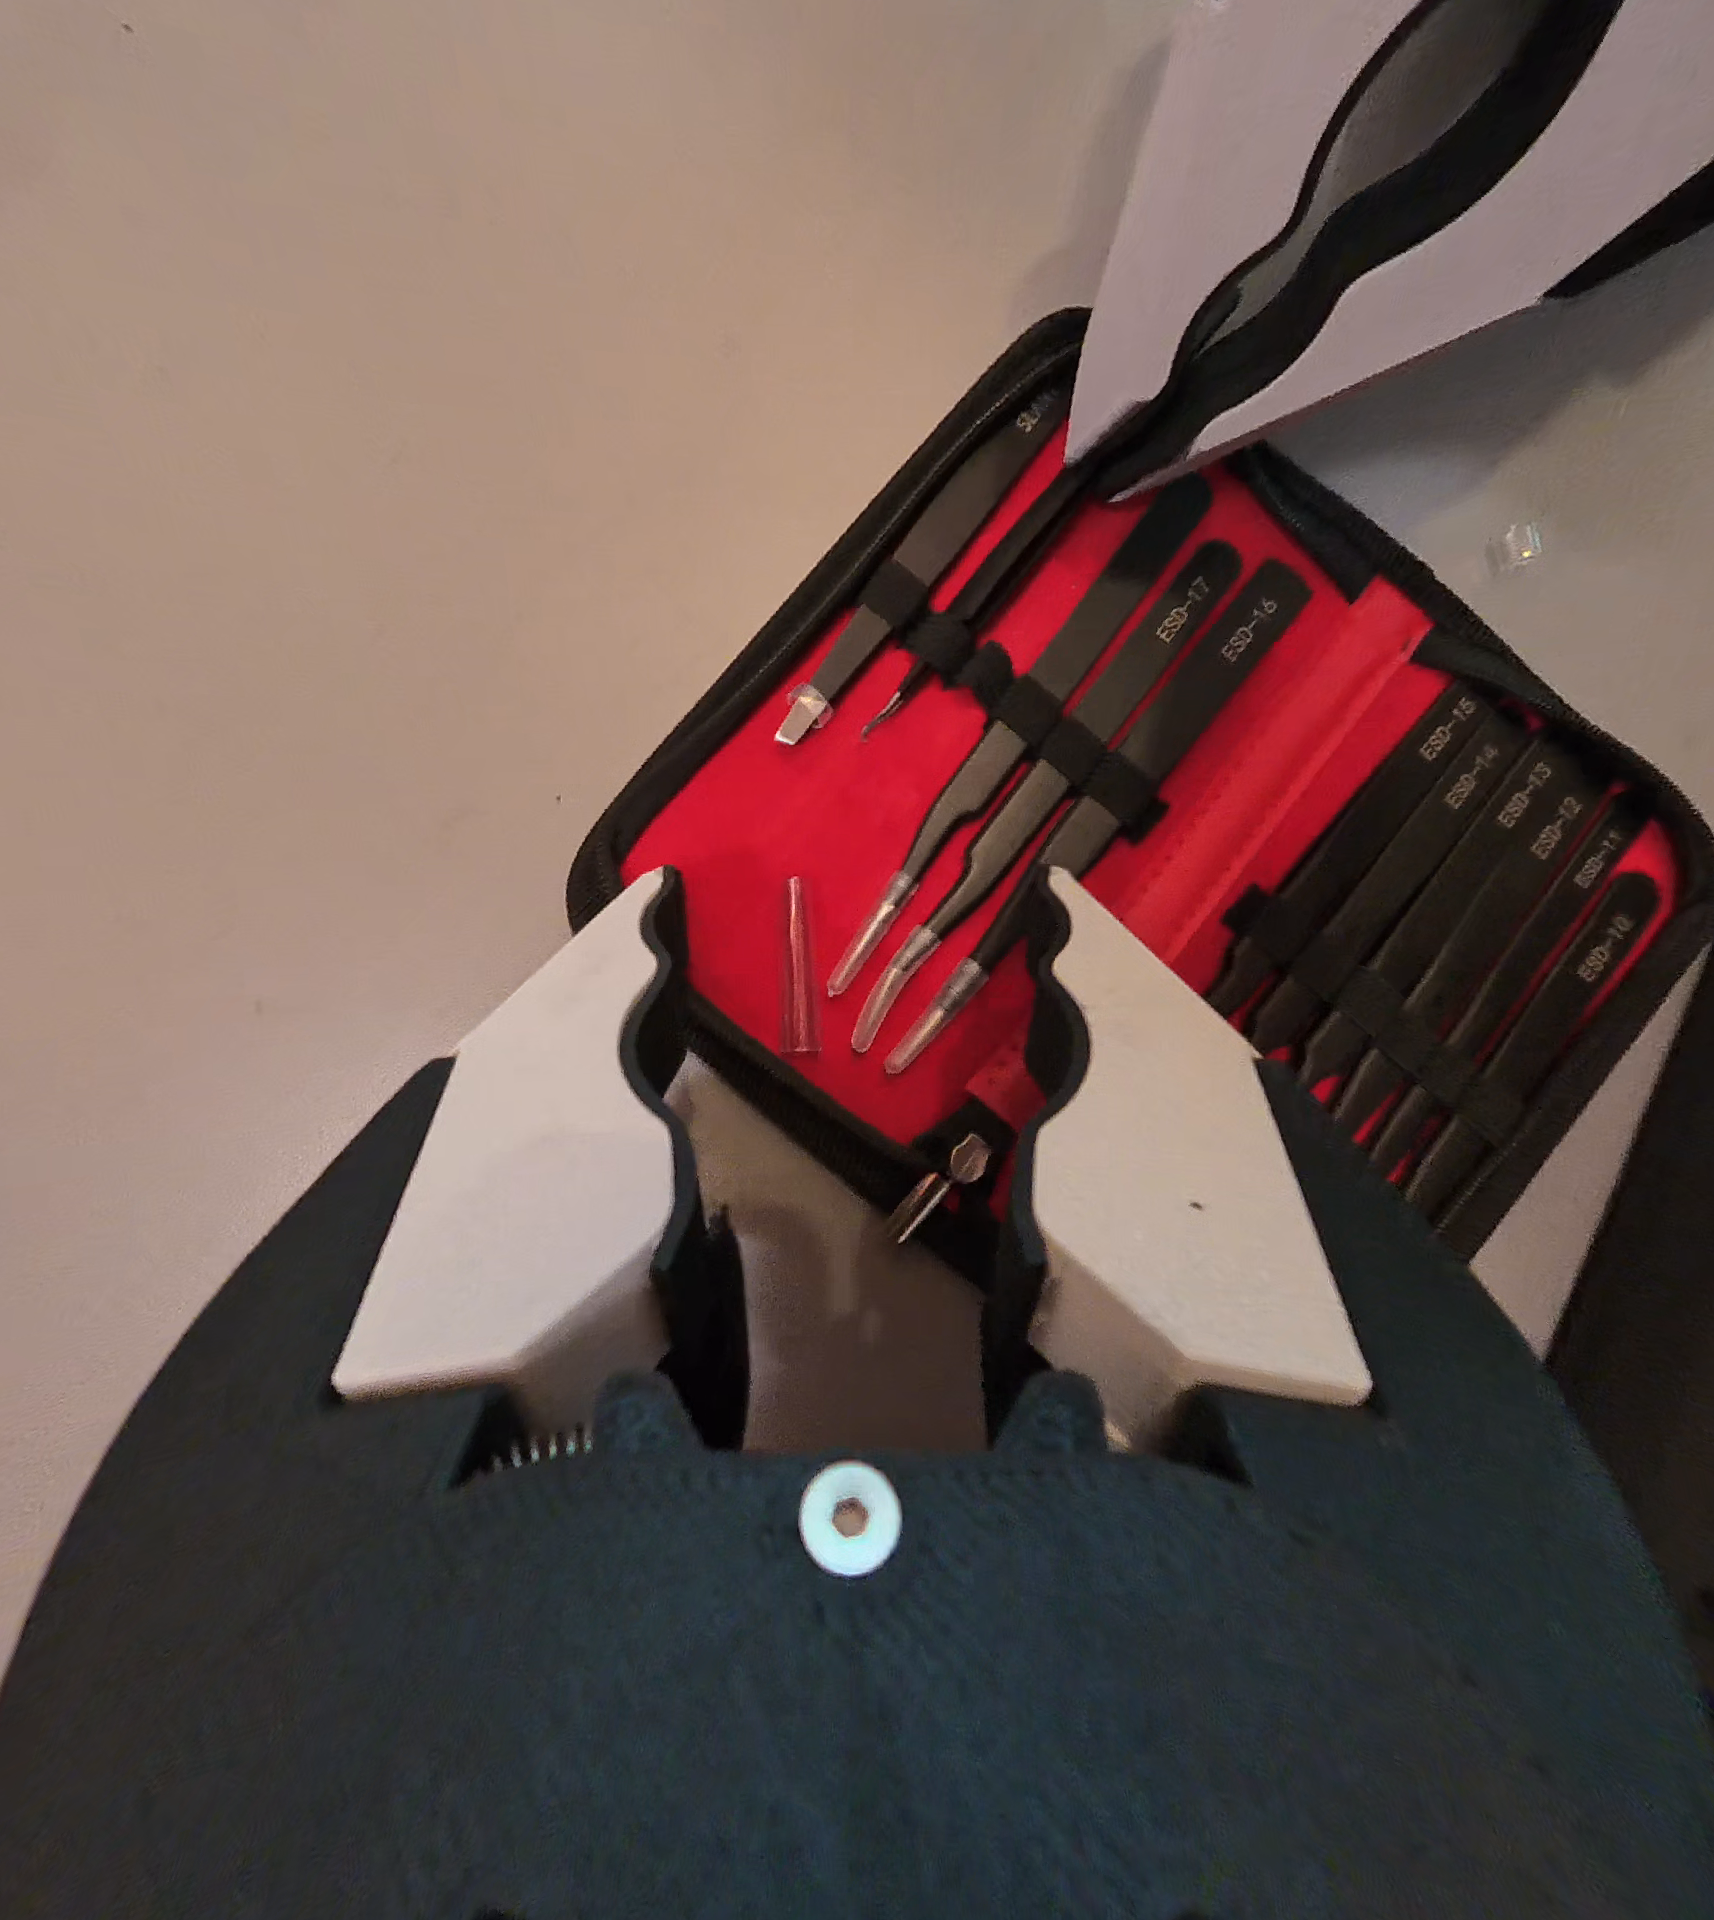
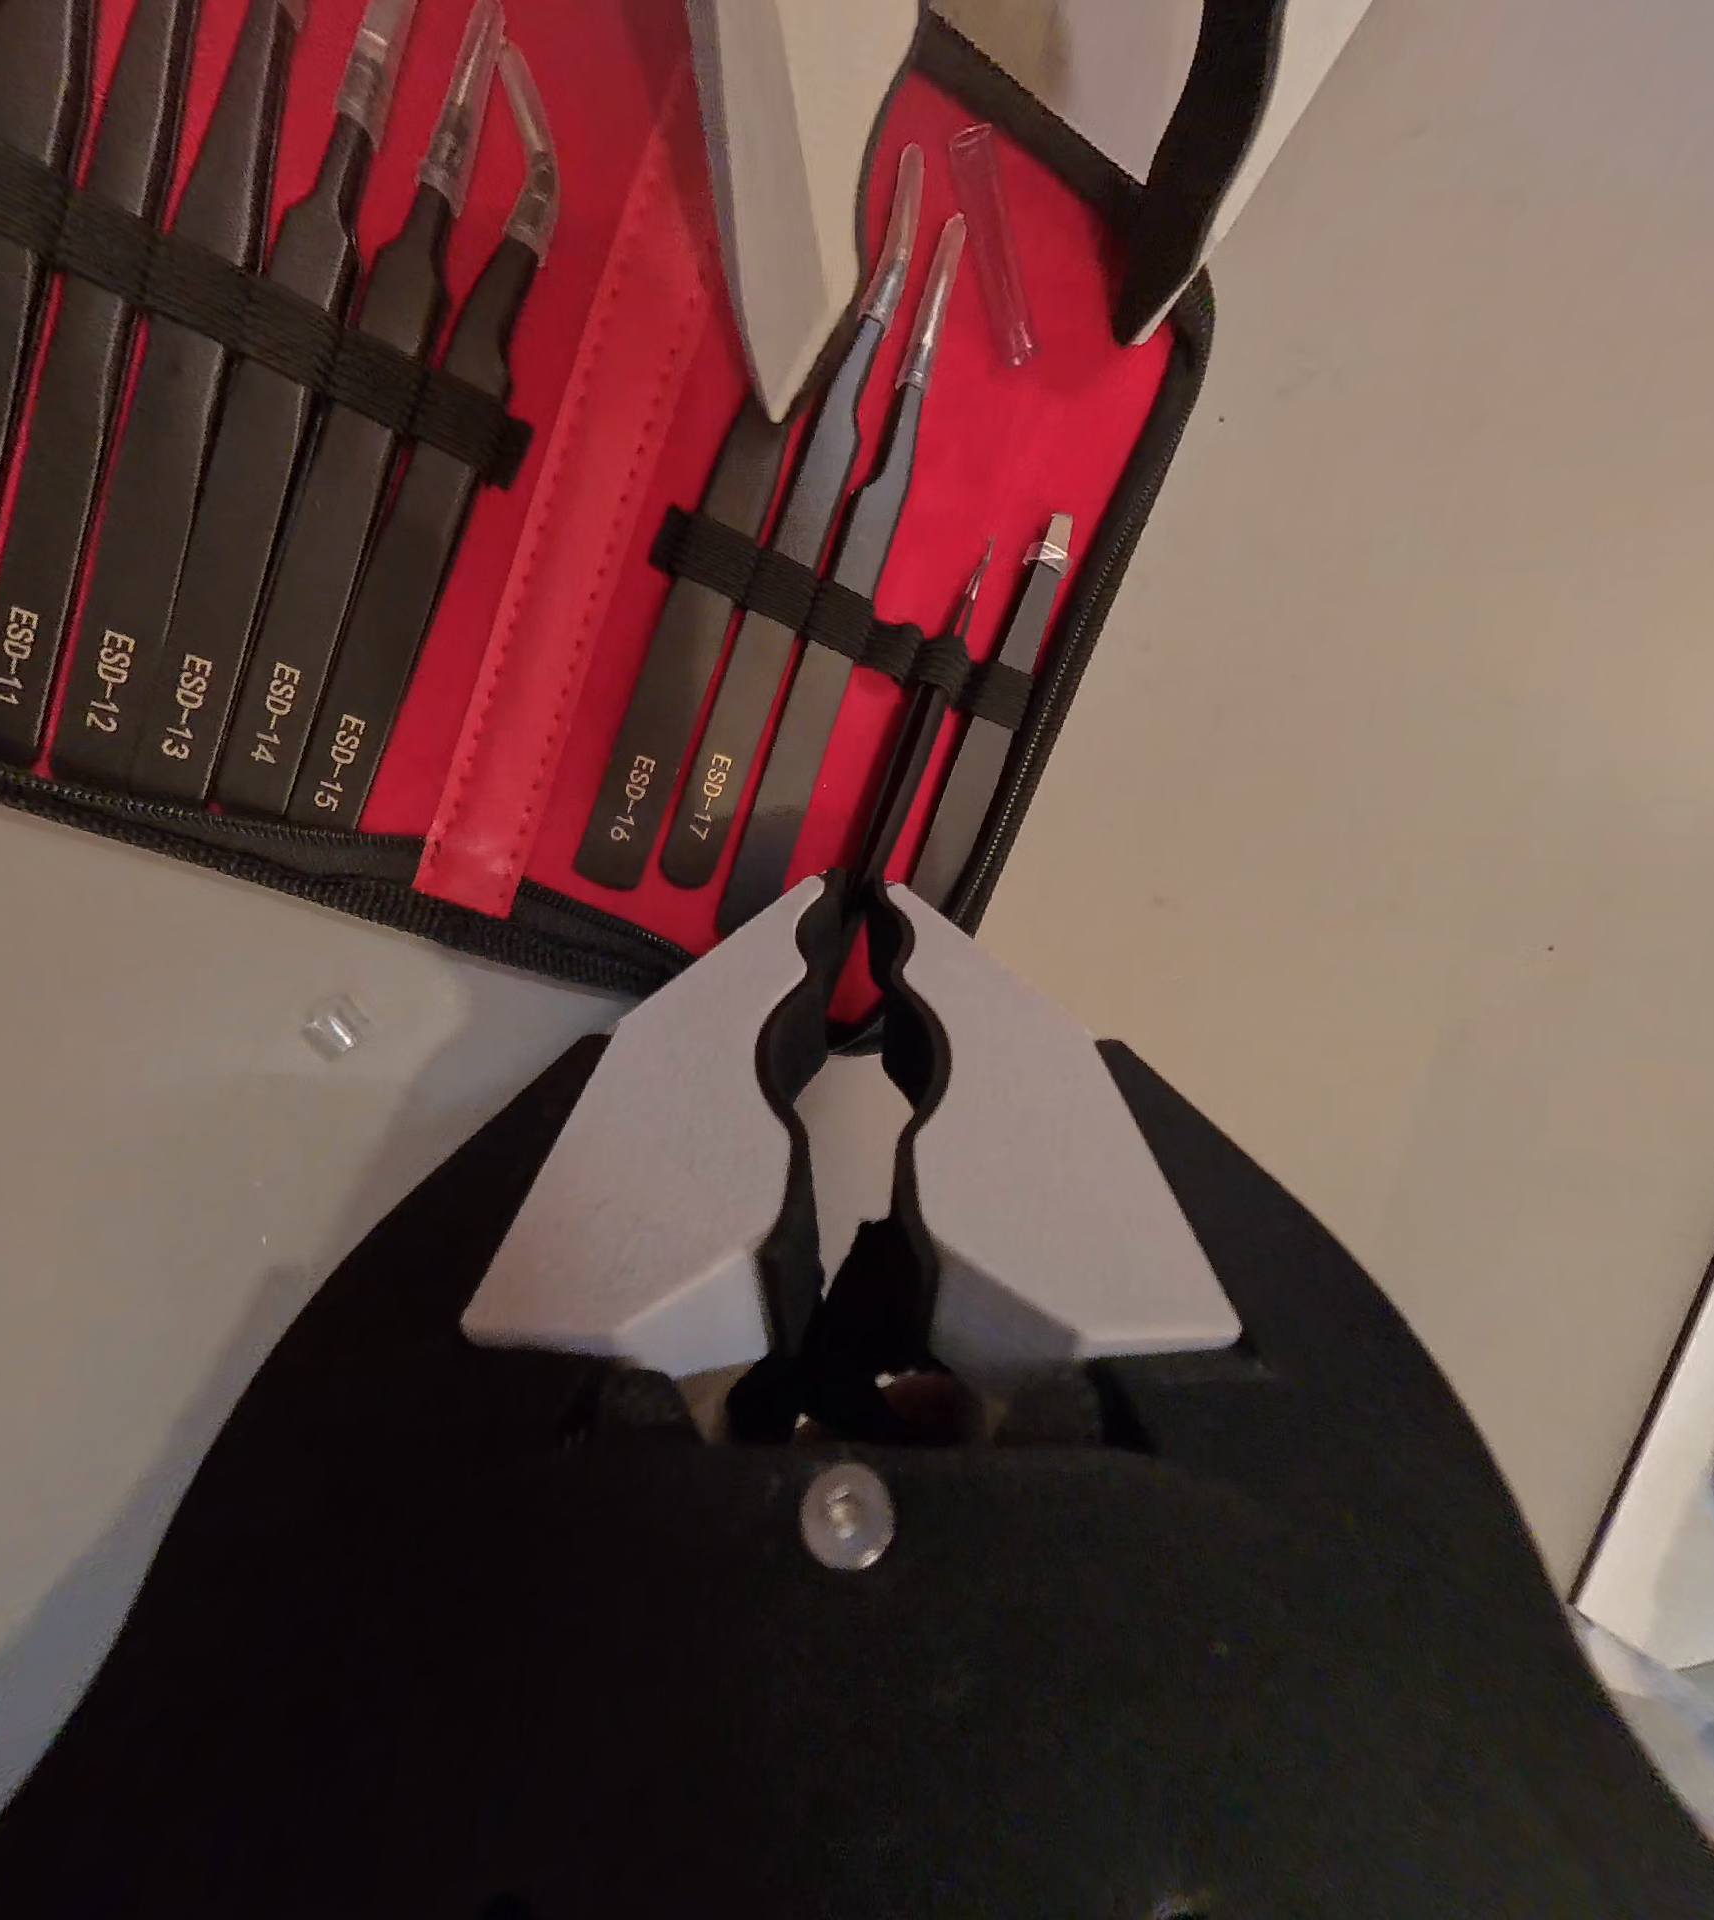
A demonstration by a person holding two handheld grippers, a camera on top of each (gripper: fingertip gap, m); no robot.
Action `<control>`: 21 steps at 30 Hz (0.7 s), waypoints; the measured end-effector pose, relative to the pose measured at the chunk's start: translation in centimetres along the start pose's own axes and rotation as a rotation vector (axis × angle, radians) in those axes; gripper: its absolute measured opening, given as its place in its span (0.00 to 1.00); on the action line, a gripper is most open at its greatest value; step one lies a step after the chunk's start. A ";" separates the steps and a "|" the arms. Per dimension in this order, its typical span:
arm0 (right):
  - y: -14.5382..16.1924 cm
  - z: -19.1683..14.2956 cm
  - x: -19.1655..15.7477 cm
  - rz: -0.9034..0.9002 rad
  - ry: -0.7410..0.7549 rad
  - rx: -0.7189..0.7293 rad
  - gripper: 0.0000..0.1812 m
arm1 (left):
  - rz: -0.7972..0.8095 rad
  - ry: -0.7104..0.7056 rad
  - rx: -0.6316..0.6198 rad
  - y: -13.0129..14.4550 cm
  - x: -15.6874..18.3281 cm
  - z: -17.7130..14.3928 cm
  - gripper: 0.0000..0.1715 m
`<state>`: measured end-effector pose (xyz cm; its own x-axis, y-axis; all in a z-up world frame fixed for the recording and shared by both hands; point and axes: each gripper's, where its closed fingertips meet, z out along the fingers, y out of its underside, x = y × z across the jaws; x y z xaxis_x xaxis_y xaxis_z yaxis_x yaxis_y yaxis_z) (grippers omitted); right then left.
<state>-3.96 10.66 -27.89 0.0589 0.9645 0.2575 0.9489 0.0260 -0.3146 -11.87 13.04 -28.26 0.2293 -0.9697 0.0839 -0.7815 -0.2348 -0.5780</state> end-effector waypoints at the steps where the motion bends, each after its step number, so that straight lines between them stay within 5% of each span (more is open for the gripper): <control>1: -0.1 0.1 0.0 -0.005 -0.010 -0.010 0.00 | -0.010 -0.002 0.003 0.0 0.0 0.0 0.37; 16: -1.0 0.7 0.3 0.141 -0.273 -0.024 0.00 | -0.034 -0.038 0.092 -0.2 -0.1 0.2 0.33; 21: -1.4 1.1 0.5 0.004 -0.089 -0.078 0.00 | -0.042 -0.041 0.131 -0.2 -0.1 0.2 0.33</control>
<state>-5.54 11.40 -28.30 0.0381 0.9842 0.1731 0.9702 0.0050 -0.2421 -11.63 13.22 -28.29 0.2862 -0.9549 0.0789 -0.6888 -0.2622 -0.6759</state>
